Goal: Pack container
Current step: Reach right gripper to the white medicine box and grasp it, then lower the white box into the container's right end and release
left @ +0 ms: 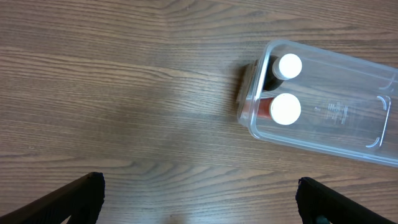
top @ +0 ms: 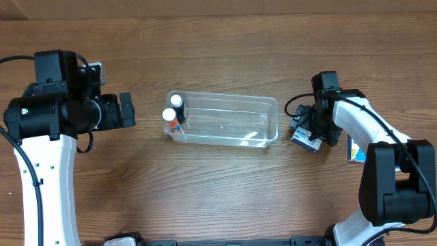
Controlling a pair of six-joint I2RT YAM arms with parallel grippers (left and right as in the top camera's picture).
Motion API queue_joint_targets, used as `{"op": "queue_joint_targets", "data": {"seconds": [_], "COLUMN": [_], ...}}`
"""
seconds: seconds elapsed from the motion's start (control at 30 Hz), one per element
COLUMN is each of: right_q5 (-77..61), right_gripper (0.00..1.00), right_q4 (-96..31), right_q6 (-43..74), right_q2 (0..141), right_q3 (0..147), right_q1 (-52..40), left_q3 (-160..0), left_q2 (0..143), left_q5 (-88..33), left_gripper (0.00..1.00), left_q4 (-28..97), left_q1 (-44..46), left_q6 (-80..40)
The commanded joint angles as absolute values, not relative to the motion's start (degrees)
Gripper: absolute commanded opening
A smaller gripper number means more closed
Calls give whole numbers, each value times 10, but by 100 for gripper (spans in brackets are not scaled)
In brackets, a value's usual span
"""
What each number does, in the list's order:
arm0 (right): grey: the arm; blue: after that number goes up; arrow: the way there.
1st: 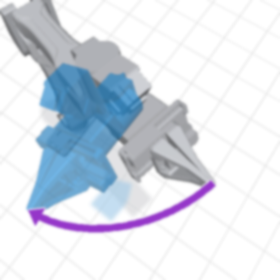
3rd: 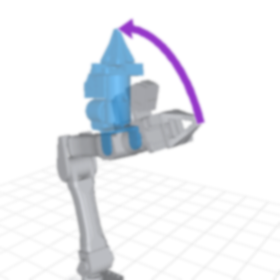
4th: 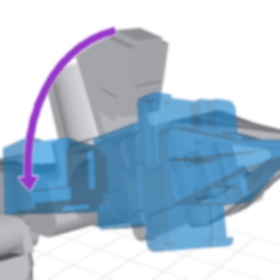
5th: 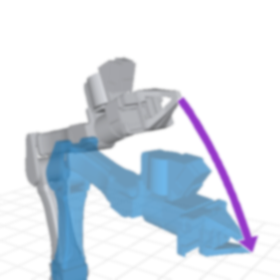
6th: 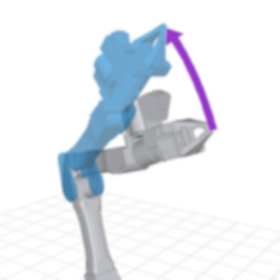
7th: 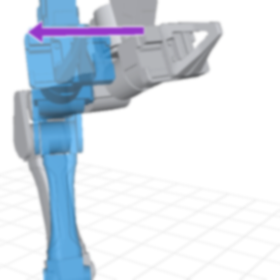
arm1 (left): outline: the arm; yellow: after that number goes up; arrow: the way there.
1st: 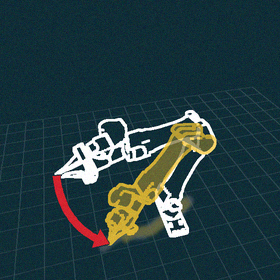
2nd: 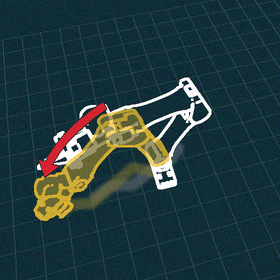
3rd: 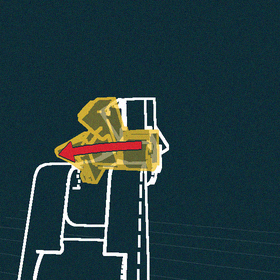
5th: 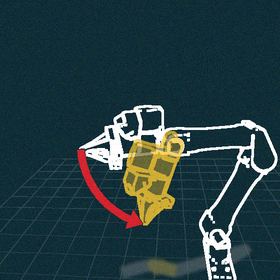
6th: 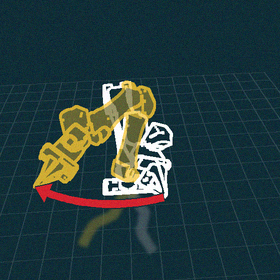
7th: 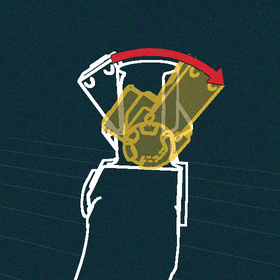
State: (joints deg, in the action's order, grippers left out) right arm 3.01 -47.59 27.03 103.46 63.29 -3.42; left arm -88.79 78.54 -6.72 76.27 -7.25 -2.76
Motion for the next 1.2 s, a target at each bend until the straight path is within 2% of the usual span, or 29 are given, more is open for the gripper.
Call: {"op": "queue_joint_targets", "data": {"seconds": [0.0, 0.3, 0.47, 0.8, 0.97, 1.17], "right_q5": [34, 34, 34, 34, 34, 34], "right_gripper": [84, 83, 70, 69, 69, 70], "right_q4": [-476, -481, -488, -572, -663, -686], "right_q6": [265, 265, 265, 254, 210, 164], "right_q2": [1036, 1036, 1036, 963, 866, 791], "right_q3": [630, 630, 631, 692, 773, 847], "right_q1": [-34, -34, -34, -37, -75, -205], "left_q3": [-886, -886, -886, -886, -886, -886], "left_q2": [779, 779, 779, 779, 779, 779], "left_q5": [-75, -75, -75, -75, -75, -75], "left_gripper": [100, 100, 100, 100, 100, 100], "left_q4": [763, 762, 762, 761, 761, 760], "left_q1": [-75, -75, -75, -75, -75, -75], "left_q6": [-16, -16, -16, -14, -14, -14]}}
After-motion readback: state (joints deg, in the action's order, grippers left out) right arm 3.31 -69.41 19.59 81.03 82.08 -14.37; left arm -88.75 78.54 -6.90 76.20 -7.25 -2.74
